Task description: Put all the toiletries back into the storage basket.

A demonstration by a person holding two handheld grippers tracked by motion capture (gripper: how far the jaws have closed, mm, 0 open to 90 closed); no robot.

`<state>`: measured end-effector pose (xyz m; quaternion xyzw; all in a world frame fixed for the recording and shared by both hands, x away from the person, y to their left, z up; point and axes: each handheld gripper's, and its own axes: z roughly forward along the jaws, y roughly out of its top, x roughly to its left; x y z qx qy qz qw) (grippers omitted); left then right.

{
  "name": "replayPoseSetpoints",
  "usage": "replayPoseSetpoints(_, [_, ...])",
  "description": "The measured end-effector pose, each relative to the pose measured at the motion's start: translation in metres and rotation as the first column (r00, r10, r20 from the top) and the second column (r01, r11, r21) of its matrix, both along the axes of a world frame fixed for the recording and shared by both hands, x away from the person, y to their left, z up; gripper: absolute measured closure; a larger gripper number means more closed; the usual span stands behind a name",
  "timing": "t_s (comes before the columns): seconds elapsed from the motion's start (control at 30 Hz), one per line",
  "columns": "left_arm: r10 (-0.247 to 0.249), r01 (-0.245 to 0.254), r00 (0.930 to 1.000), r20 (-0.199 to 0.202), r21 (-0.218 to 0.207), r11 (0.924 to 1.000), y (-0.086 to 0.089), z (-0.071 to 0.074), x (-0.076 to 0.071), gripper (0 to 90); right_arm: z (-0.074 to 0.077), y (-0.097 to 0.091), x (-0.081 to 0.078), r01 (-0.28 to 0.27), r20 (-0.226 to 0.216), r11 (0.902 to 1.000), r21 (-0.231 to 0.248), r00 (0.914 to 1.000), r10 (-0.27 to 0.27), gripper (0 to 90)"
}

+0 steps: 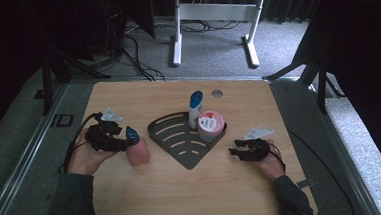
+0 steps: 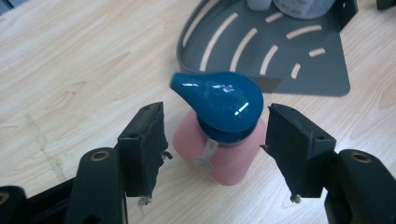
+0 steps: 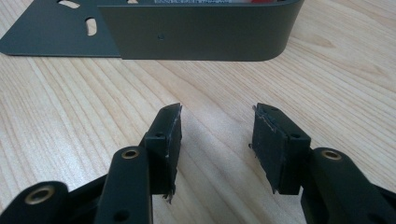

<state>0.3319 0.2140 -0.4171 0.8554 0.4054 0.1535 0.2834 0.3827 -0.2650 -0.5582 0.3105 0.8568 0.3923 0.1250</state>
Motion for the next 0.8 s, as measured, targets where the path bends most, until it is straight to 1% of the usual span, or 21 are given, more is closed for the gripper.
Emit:
replayPoseSetpoints(0.23, [-0.012, 0.012, 0.9997, -0.021, 0.001, 0.9999, -0.004, -0.01, 0.005, 37.1, 0.0, 0.0, 0.0, 0.0, 0.0, 1.0, 0.0, 1.0, 0.0, 52.1])
replayPoseSetpoints(0.47, [-0.025, 0.025, 0.9991, -0.033, 0.003, 0.9997, -0.009, -0.017, 0.012, 34.4, 0.0, 0.0, 0.0, -0.001, 0.001, 1.0, 0.0, 1.0, 0.001, 52.1])
replayPoseSetpoints(0.53, [-0.028, 0.028, 0.9991, -0.031, 0.004, 0.9996, -0.01, -0.018, 0.013, 33.7, 0.0, 0.0, 0.0, -0.001, 0.0, 1.0, 0.0, 1.0, 0.001, 52.2])
replayPoseSetpoints(0.6, [-0.033, 0.033, 0.9993, -0.018, 0.004, 0.9994, -0.012, -0.02, 0.015, 33.1, 0.0, 0.0, 0.0, -0.001, 0.0, 1.0, 0.001, 1.0, 0.001, 52.2])
replayPoseSetpoints(0.67, [-0.038, 0.038, 0.9992, -0.015, -0.005, 0.9993, -0.012, -0.022, 0.016, 33.1, 0.0, 0.0, 0.0, -0.001, 0.0, 1.0, 0.0, 1.0, 0.001, 52.1])
replayPoseSetpoints(0.8, [-0.042, 0.042, 0.9991, -0.01, -0.008, 0.9991, -0.014, -0.026, 0.018, 33.1, 0.0, 0.0, 0.0, 0.0, 0.0, 1.0, 0.002, 1.0, 0.0, 52.1])
